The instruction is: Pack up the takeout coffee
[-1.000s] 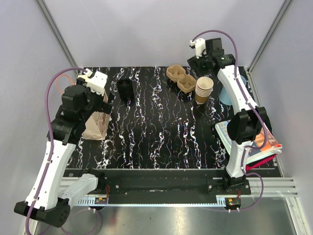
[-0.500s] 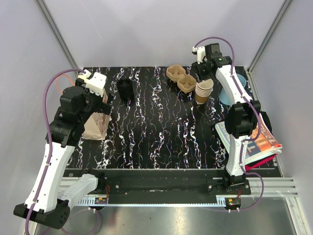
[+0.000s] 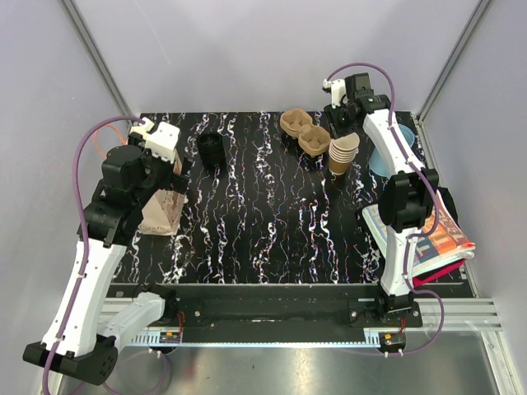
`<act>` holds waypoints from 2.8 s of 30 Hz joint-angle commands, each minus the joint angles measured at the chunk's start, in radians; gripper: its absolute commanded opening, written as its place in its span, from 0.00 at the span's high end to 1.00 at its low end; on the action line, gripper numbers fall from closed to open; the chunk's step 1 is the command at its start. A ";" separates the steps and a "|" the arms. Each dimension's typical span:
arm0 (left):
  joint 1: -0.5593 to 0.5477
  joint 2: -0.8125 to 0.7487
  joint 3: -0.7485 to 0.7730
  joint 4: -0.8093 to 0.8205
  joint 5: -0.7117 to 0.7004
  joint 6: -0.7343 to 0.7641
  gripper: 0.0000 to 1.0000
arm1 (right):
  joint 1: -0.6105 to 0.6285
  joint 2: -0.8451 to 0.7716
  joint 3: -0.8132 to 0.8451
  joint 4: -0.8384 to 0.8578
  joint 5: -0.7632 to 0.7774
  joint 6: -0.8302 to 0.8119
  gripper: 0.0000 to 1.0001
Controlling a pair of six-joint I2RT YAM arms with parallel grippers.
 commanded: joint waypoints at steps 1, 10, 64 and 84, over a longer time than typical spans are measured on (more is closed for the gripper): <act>0.005 -0.002 0.002 0.018 0.030 -0.012 0.01 | -0.002 -0.006 -0.005 -0.013 -0.030 0.002 0.58; 0.005 -0.001 0.005 0.018 0.033 -0.013 0.01 | -0.002 -0.004 -0.026 -0.026 -0.043 -0.006 0.59; 0.006 -0.008 -0.012 0.023 0.034 -0.019 0.01 | 0.075 -0.173 0.040 -0.033 0.210 -0.136 1.00; 0.008 -0.016 -0.006 0.023 0.031 -0.024 0.01 | 0.412 -0.481 -0.395 0.088 0.121 -0.159 1.00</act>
